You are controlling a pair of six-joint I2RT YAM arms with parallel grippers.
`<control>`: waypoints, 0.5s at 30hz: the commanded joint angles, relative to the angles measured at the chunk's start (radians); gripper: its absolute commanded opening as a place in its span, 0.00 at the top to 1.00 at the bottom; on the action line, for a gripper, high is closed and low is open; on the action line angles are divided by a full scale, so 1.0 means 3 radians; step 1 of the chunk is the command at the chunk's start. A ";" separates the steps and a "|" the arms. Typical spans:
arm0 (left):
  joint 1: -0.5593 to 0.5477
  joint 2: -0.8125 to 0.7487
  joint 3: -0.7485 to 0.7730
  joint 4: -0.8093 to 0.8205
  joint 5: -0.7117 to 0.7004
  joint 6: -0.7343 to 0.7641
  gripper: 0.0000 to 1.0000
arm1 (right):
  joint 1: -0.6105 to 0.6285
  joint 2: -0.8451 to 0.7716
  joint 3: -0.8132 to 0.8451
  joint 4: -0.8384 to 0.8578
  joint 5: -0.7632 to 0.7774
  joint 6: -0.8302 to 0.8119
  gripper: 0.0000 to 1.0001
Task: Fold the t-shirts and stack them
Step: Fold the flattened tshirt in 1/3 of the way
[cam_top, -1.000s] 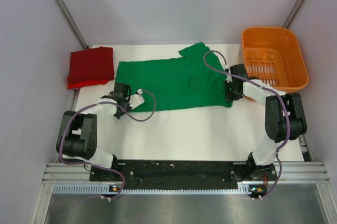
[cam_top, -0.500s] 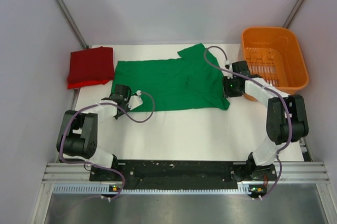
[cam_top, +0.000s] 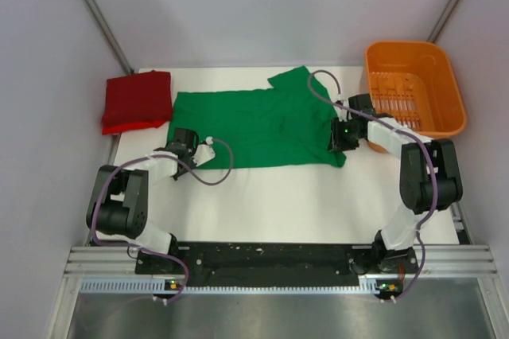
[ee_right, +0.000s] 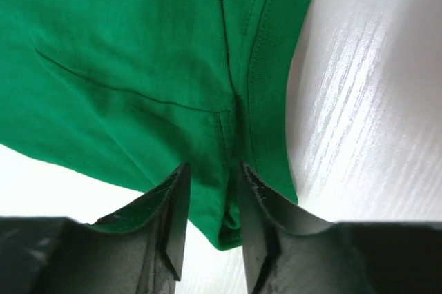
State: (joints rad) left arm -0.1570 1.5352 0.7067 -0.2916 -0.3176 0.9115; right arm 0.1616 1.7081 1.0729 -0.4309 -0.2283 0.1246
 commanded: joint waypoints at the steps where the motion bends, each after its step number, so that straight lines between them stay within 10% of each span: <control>1: 0.0012 0.0088 0.0022 -0.0040 -0.0020 -0.0042 1.00 | -0.0002 0.0023 -0.0017 0.0137 -0.0114 0.0101 0.72; 15: 0.0012 0.0113 0.0027 -0.0030 -0.0051 -0.0037 1.00 | -0.0002 0.0182 0.0003 0.0097 -0.0241 0.0122 0.85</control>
State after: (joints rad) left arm -0.1574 1.5440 0.7071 -0.2844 -0.3374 0.9115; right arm 0.1616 1.7592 1.0668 -0.4263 -0.2523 0.1452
